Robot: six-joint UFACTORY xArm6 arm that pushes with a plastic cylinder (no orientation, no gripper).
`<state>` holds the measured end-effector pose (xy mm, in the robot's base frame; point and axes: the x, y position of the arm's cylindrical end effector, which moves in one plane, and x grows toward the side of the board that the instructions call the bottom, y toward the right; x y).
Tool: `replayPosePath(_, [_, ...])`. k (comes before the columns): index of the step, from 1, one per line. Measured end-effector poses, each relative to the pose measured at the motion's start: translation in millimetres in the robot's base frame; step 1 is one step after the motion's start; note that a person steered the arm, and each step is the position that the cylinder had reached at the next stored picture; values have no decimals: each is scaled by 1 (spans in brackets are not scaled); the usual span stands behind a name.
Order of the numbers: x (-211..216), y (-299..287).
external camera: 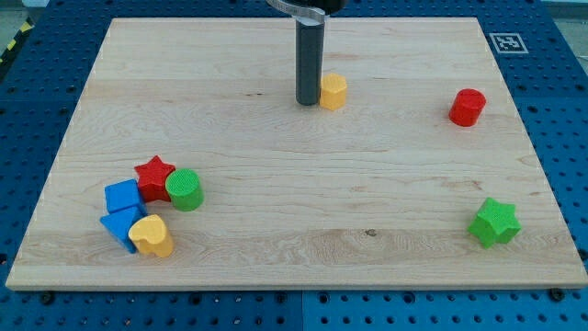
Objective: Move the yellow hexagon left to the green star
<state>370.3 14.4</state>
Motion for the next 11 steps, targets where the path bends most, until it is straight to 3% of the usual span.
replayPosePath(1, [-36,-5])
replayPosePath(2, [-47,-1])
replayPosePath(6, [48,113])
replayPosePath(9, [134,113])
replayPosePath(11, [149,105])
